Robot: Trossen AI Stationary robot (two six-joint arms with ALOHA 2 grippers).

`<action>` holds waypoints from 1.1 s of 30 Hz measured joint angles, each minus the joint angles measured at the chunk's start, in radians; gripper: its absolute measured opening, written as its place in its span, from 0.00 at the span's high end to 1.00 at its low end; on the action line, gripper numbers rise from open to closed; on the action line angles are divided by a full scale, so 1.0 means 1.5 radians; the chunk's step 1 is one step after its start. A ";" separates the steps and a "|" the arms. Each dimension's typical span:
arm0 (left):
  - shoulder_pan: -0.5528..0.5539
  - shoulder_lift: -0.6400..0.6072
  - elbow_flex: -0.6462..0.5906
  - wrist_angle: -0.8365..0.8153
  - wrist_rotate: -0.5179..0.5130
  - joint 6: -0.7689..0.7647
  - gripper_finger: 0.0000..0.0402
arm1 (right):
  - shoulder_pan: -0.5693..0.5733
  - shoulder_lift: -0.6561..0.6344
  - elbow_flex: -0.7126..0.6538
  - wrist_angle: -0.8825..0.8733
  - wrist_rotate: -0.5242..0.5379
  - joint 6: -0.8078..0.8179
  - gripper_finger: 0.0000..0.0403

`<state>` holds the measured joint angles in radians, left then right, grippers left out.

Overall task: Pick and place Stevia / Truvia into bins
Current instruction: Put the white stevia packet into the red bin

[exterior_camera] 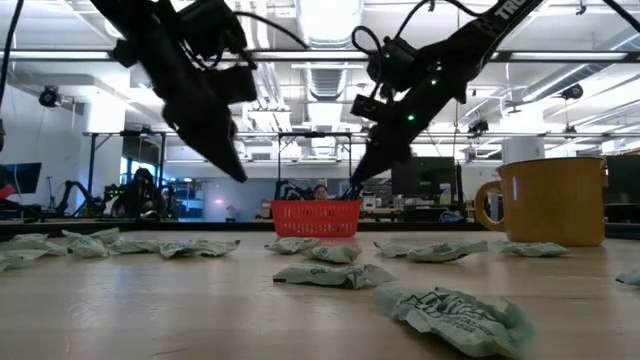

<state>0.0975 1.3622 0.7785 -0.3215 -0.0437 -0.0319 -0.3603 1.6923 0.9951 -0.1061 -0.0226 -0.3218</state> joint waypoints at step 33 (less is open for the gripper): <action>-0.123 0.164 0.003 0.120 0.157 -0.010 0.78 | 0.236 -0.037 -0.001 -0.240 -0.155 0.073 0.78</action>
<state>-0.0872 1.6085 0.7834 -0.1421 0.1923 -0.0467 -0.0066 1.6371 0.9931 -0.4656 -0.2550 -0.2130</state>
